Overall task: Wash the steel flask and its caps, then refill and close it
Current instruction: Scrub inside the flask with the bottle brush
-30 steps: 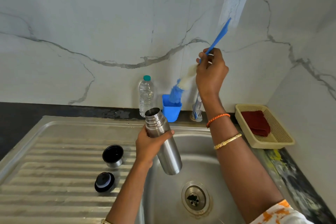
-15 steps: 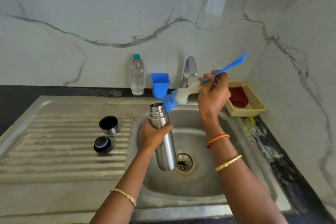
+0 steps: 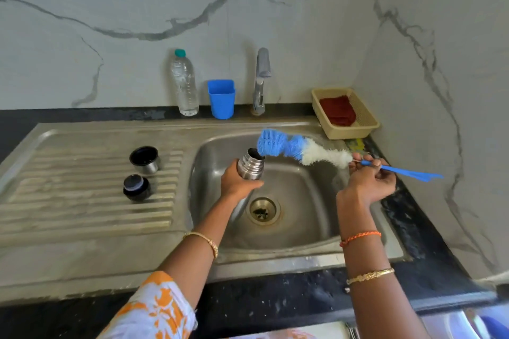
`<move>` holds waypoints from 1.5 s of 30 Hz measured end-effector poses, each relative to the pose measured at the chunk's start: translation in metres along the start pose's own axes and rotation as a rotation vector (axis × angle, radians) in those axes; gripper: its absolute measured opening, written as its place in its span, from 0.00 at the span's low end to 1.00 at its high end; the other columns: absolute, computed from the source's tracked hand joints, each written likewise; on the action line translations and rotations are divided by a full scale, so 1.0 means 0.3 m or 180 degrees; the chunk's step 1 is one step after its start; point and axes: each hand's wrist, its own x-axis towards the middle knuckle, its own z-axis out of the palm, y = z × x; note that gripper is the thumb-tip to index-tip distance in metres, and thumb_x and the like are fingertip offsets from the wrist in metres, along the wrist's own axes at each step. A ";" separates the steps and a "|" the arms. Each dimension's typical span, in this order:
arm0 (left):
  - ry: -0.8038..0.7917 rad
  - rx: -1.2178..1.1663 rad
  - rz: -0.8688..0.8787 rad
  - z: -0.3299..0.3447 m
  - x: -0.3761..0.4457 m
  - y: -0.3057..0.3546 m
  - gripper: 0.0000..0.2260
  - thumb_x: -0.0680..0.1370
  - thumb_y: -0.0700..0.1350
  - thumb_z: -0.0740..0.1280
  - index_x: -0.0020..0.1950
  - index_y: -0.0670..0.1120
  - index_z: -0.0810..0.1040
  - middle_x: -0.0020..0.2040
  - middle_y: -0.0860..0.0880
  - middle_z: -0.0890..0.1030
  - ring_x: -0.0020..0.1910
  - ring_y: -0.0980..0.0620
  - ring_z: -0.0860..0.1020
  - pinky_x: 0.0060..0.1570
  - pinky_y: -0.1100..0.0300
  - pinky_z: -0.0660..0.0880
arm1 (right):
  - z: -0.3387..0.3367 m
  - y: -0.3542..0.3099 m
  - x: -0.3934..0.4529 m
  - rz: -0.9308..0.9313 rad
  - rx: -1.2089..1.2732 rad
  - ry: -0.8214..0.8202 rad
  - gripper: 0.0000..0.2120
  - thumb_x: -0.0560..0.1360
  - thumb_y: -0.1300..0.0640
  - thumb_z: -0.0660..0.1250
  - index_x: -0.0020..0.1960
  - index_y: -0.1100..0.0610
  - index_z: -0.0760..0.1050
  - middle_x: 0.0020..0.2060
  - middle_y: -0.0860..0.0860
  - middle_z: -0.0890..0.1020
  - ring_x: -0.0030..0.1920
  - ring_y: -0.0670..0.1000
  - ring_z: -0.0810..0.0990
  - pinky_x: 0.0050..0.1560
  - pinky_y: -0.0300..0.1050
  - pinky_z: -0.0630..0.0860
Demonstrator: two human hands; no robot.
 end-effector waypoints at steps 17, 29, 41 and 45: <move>-0.0070 0.1546 0.0459 0.123 -0.045 0.097 0.29 0.59 0.46 0.80 0.57 0.50 0.75 0.49 0.51 0.81 0.47 0.48 0.79 0.48 0.54 0.78 | 0.002 -0.030 0.282 -0.0358 -0.1213 -0.1463 0.13 0.79 0.70 0.52 0.46 0.53 0.62 0.37 0.51 0.70 0.33 0.45 0.72 0.39 0.34 0.76; -0.0135 0.1369 0.0429 0.137 -0.104 0.111 0.26 0.56 0.47 0.79 0.51 0.50 0.76 0.45 0.52 0.81 0.42 0.50 0.80 0.39 0.59 0.76 | 0.134 -0.038 0.301 -0.0546 -0.1372 -0.2816 0.09 0.81 0.65 0.53 0.47 0.53 0.63 0.37 0.52 0.73 0.35 0.49 0.77 0.42 0.42 0.77; -0.0220 0.1199 0.0507 0.252 -0.097 0.189 0.29 0.51 0.56 0.74 0.50 0.53 0.76 0.45 0.52 0.80 0.42 0.50 0.79 0.44 0.48 0.79 | 0.184 -0.047 0.247 -0.0194 -0.1479 -0.3246 0.08 0.80 0.66 0.57 0.46 0.54 0.68 0.40 0.58 0.75 0.42 0.56 0.79 0.42 0.39 0.78; -0.0262 0.1047 0.0348 0.264 -0.115 0.171 0.29 0.50 0.55 0.75 0.50 0.54 0.76 0.46 0.53 0.80 0.43 0.51 0.80 0.45 0.48 0.80 | 0.176 -0.058 0.244 0.0039 -0.1638 -0.3280 0.08 0.80 0.65 0.58 0.46 0.54 0.69 0.39 0.56 0.77 0.39 0.51 0.82 0.40 0.38 0.78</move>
